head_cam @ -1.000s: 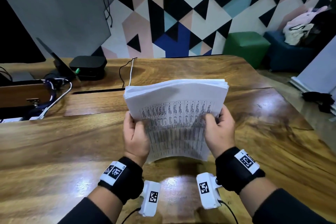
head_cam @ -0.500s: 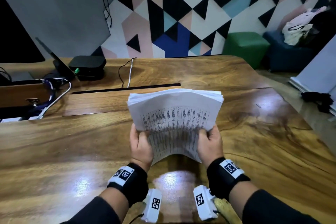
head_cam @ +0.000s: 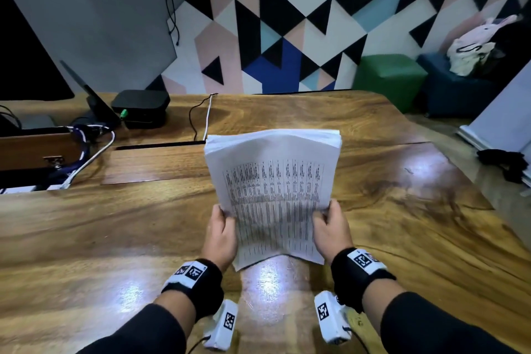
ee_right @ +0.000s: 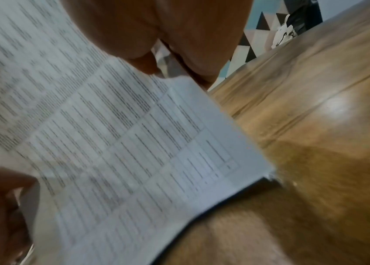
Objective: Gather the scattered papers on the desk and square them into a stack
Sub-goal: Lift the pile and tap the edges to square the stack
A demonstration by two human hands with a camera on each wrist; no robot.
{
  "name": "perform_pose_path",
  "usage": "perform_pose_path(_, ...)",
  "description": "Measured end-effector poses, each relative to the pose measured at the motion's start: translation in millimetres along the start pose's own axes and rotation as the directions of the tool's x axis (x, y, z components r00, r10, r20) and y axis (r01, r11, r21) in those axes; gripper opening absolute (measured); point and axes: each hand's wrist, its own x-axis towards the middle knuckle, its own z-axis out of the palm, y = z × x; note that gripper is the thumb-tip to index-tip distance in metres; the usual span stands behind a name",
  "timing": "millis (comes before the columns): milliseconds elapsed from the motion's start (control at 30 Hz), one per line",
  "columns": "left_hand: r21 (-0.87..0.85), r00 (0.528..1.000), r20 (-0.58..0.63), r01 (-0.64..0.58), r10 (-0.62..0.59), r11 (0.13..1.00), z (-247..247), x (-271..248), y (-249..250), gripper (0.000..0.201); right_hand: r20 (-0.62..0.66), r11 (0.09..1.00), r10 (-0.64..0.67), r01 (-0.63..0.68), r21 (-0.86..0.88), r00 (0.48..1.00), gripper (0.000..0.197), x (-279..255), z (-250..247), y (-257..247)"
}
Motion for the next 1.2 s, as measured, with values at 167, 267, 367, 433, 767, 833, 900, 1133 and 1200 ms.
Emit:
perform_pose_path(167,0.243,0.969,0.086,0.207,-0.233,0.948,-9,25,-3,0.01,0.066,0.946,0.26,-0.241,-0.216,0.963,0.011,19,1,7)
perform_pose_path(267,0.328,0.927,0.096,0.315,-0.363,0.891,-4,18,-24,0.016,0.138,0.868,0.419,-0.352,-0.349,0.897,0.015,17,8,29)
perform_pose_path(367,0.362,0.897,0.077,0.382,-0.436,0.85,4,6,-42,0.023,0.138,0.808,0.53,-0.449,-0.382,0.837,0.02,10,15,46)
perform_pose_path(433,0.373,0.886,0.052,0.411,-0.461,0.832,7,-1,-49,0.026,0.121,0.758,0.565,-0.456,-0.467,0.816,0.031,6,15,52)
perform_pose_path(767,0.531,0.849,0.133,0.375,-0.512,0.76,-8,-16,-48,0.026,0.16,0.697,0.596,-0.408,-0.589,0.787,0.029,-19,2,57)
perform_pose_path(833,0.508,0.844,0.151,0.38,-0.514,0.773,-4,-19,-50,0.026,0.15,0.678,0.612,-0.417,-0.606,0.777,0.036,-21,7,65)
perform_pose_path(900,0.488,0.845,0.155,0.384,-0.511,0.784,-3,-20,-48,0.029,0.141,0.662,0.617,-0.414,-0.625,0.774,0.036,-21,10,69)
perform_pose_path(1133,0.614,0.847,0.162,0.315,-0.506,0.724,-9,-33,-44,0.026,0.15,0.623,0.645,-0.402,-0.671,0.75,0.018,-38,-7,42)
perform_pose_path(1200,0.553,0.818,0.146,0.399,-0.557,0.731,-7,-36,-47,0.027,0.166,0.625,0.648,-0.394,-0.674,0.743,0.018,-41,-6,39)
